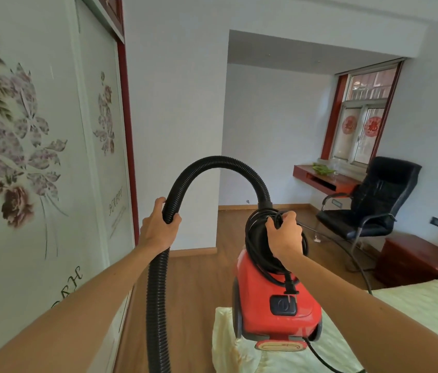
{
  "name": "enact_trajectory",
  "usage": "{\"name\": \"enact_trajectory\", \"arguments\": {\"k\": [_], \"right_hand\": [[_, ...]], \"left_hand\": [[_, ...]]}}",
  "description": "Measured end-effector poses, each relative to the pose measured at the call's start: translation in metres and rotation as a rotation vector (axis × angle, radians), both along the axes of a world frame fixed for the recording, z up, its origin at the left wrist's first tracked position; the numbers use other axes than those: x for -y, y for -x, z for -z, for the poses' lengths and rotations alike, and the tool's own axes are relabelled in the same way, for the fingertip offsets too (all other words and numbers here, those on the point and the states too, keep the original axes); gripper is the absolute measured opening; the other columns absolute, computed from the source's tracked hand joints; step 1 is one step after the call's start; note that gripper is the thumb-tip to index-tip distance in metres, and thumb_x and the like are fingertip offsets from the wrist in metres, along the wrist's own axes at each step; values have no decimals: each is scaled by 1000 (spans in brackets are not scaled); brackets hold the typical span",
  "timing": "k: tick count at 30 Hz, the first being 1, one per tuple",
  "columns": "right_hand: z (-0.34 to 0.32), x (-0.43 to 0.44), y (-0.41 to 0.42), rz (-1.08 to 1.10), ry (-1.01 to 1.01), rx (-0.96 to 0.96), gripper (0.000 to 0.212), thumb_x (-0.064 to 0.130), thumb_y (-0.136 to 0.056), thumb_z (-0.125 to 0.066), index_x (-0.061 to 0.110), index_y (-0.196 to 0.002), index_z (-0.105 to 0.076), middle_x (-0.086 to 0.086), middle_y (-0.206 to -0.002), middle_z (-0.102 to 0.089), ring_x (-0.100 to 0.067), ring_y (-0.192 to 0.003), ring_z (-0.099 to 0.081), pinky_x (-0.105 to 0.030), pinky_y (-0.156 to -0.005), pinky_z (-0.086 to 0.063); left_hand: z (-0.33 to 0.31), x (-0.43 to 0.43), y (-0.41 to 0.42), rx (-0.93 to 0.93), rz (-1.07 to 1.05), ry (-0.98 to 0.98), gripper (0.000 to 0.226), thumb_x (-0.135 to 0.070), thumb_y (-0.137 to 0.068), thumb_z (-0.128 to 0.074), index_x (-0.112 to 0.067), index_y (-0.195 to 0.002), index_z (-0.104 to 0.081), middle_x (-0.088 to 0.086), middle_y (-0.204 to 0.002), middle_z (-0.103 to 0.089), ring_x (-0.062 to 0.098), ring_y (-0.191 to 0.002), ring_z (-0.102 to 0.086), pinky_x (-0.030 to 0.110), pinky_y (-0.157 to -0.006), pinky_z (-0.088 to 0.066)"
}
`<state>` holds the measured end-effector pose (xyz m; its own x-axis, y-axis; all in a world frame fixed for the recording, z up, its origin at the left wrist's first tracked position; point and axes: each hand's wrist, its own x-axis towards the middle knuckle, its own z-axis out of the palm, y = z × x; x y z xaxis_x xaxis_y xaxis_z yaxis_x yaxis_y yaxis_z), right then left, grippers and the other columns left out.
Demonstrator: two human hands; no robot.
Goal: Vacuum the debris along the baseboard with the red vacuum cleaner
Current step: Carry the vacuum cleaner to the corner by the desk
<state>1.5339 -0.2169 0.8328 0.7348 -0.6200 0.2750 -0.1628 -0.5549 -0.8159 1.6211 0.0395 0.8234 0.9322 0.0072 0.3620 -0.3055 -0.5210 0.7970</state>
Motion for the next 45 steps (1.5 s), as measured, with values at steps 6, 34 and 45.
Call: {"name": "enact_trajectory", "arguments": {"k": [6, 34, 45], "right_hand": [[16, 17, -95, -19, -41, -11, 24, 31, -99, -53, 18, -107, -34, 0, -80, -51, -30, -73, -66, -52, -61, -61], [24, 53, -465, -67, -55, -5, 20, 29, -98, -56, 22, -104, -38, 1, -82, -55, -27, -74, -65, -53, -64, -61], [14, 67, -623, 7, -57, 9, 19, 27, -99, -55, 21, -104, -39, 6, -78, -50, -19, -67, -58, -53, -66, -61]], "left_hand": [[5, 10, -89, -4, 6, -26, 47, -31, -97, -56, -27, -139, -35, 2, -76, -57, 16, -53, -56, 24, -43, -45], [0, 42, -456, 19, -18, -75, 47, -30, -98, -56, -23, -140, -36, 7, -83, -61, 15, -56, -57, 20, -44, -40], [-4, 57, -637, 11, 65, -105, 47, -32, -99, -54, -25, -140, -35, 6, -86, -61, 16, -59, -58, 23, -46, -43]]}}
